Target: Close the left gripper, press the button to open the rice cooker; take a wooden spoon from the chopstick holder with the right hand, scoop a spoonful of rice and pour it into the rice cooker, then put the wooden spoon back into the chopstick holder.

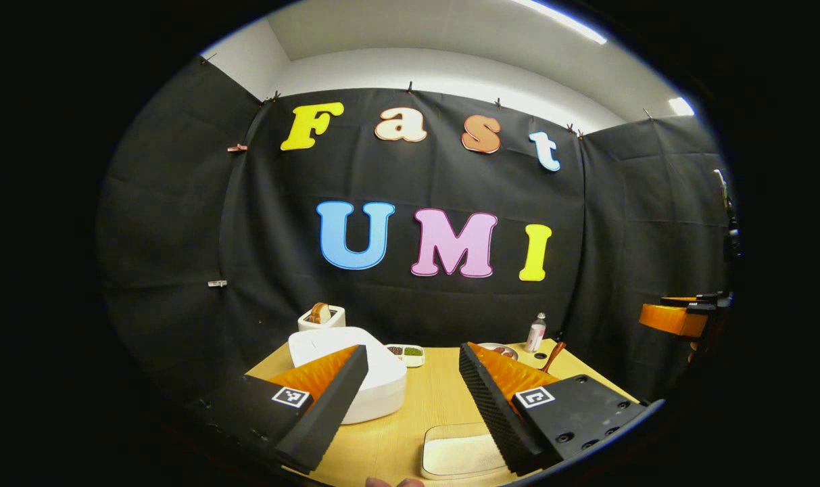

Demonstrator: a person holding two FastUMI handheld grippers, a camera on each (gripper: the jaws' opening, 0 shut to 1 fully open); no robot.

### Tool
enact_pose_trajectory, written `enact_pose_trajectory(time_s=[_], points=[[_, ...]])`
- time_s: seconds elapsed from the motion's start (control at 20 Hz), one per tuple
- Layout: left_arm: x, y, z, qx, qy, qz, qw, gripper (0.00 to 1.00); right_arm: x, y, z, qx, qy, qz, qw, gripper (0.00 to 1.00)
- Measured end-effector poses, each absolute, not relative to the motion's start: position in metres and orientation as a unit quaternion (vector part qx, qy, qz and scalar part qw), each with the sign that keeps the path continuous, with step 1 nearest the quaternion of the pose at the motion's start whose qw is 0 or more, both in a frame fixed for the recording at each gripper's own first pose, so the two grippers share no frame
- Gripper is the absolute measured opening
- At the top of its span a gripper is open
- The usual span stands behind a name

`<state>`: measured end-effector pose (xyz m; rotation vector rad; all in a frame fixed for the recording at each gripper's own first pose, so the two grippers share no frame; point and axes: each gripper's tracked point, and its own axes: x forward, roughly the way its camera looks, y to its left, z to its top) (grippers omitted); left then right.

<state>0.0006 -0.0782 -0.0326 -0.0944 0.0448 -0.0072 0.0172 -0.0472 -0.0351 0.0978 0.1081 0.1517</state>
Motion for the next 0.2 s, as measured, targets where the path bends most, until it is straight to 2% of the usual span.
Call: enact_pose_trajectory(time_s=[0.2], points=[[-0.0077, -0.0794, -0.0378, -0.048, 0.027, 0.0, 0.998, 0.95, 0.0153, -0.0499, -0.0405, 0.028, 0.056, 0.07, 0.996, 0.98]])
